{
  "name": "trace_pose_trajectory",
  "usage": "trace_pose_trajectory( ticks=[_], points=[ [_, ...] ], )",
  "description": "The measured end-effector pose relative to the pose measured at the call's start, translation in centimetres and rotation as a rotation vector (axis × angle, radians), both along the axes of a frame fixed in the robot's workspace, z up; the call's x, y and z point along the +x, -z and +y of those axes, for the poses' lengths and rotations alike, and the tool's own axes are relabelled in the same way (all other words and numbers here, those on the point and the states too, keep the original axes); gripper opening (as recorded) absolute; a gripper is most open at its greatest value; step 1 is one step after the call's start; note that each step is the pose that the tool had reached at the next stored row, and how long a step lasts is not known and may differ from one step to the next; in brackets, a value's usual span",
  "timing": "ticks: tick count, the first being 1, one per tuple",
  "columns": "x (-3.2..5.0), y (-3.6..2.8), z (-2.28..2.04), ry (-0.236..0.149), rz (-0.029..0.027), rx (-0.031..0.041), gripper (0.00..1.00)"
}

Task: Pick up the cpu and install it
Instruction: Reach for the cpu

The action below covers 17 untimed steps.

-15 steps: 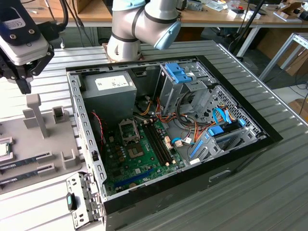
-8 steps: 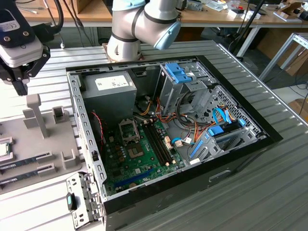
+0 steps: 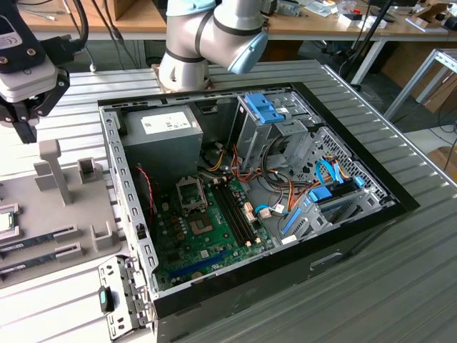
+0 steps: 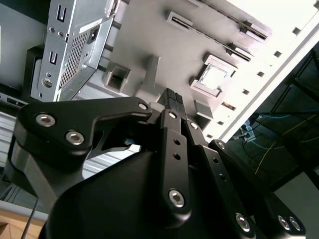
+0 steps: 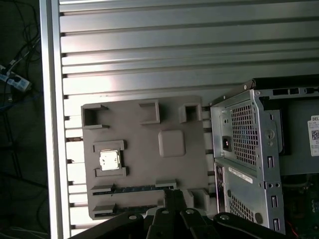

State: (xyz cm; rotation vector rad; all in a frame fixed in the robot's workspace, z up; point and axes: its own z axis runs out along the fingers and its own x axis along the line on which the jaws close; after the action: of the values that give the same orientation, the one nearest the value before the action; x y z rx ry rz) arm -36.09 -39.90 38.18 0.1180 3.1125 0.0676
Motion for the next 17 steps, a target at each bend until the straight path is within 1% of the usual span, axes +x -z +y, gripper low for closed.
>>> trace_pose_trajectory(
  ticks=[8, 17],
  points=[
    [-0.66, 0.15, 0.0, 0.0, -0.0001, 0.0, 0.11],
    [-1.0, 0.5, 0.0, 0.0, -0.0001, 0.0, 0.11]
  ],
)
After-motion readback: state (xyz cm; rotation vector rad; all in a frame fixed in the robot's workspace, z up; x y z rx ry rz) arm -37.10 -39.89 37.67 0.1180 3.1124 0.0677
